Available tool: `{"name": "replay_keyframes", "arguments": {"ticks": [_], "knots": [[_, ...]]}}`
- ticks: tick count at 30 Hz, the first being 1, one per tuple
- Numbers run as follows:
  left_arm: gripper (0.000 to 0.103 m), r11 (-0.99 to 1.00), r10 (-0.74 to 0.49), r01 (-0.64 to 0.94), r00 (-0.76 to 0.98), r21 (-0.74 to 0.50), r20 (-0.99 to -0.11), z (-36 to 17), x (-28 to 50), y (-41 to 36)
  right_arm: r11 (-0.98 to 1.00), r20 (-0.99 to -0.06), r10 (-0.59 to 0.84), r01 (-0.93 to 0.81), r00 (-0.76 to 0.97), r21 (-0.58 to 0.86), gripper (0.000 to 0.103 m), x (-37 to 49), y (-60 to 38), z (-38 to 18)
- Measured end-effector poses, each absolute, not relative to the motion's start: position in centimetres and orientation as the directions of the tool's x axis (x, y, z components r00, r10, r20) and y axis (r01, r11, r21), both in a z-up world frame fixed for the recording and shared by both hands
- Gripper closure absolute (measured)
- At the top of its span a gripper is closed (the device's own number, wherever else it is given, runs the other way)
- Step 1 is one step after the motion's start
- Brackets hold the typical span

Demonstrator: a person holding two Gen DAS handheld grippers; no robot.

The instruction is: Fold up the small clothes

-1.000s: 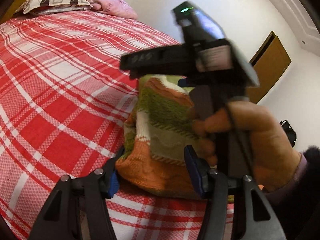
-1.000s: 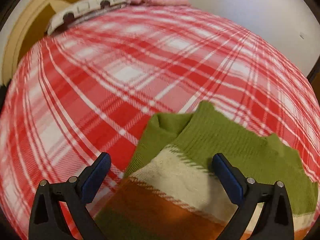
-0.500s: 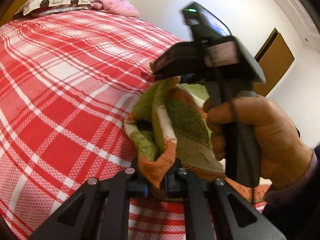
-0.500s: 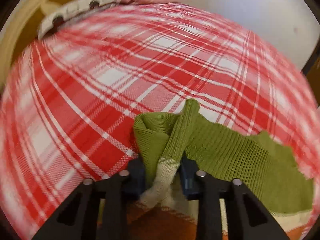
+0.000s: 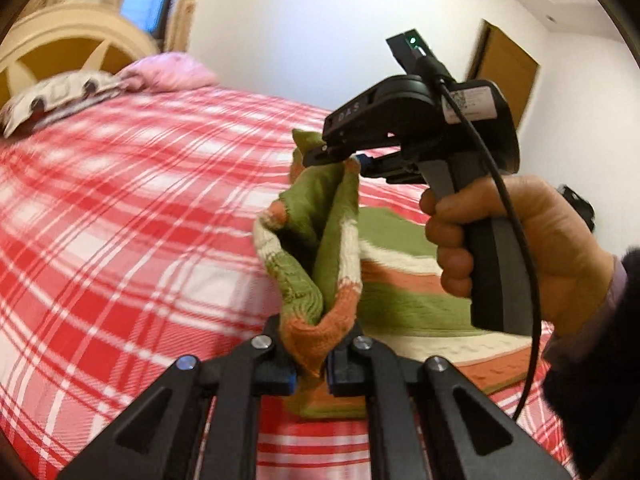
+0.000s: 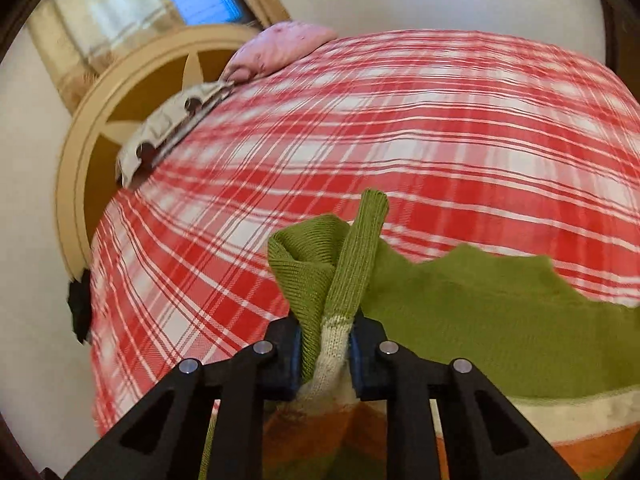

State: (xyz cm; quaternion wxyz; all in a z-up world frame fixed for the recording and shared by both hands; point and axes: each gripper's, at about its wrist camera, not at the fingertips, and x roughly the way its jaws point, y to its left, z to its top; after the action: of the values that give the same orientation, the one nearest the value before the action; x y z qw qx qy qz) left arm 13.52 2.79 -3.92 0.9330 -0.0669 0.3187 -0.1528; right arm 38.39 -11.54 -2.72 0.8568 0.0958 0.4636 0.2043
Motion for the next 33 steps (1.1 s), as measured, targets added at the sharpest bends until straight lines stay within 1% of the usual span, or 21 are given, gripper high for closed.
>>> {"name": "replay_keyframes", "arguments": {"ticks": [6, 10, 17, 25, 31, 33], "knots": [[0.093, 0.912, -0.401, 0.373, 0.727, -0.17, -0.557, -2.4, 12.5, -3.1, 0.898, -0.731, 0.439, -0.226, 0.522, 0.377, 0.085, 36.9, -18.7, -1.8], [0.093, 0.882, -0.443, 0.453, 0.695, -0.133, -0.566, -2.3, 11.5, -7.5, 0.894, -0.716, 0.445, -0.224, 0.538, 0.387, 0.085, 36.0, -22.8, -1.4], [0.093, 0.839, -0.486, 0.533, 0.644, -0.109, -0.592, -3.0, 10.7, -13.4, 0.905, -0.713, 0.42, -0.21, 0.561, 0.369, 0.085, 34.5, -29.2, -1.6], [0.093, 0.795, -0.514, 0.6, 0.589, -0.088, -0.624, -4.9, 10.2, -18.5, 0.902, -0.719, 0.41, -0.133, 0.561, 0.41, 0.085, 33.5, -35.3, -4.9], [0.093, 0.79, -0.486, 0.61, 0.562, -0.062, -0.669, -6.9, 10.2, -20.8, 0.896, -0.727, 0.417, -0.115, 0.546, 0.429, 0.085, 33.5, -37.0, -7.6], [0.093, 0.79, -0.482, 0.61, 0.554, -0.063, -0.679, -7.2, 10.1, -20.8, 0.879, -0.711, 0.437, -0.095, 0.55, 0.467, 0.085, 33.1, -37.8, -8.3]]}}
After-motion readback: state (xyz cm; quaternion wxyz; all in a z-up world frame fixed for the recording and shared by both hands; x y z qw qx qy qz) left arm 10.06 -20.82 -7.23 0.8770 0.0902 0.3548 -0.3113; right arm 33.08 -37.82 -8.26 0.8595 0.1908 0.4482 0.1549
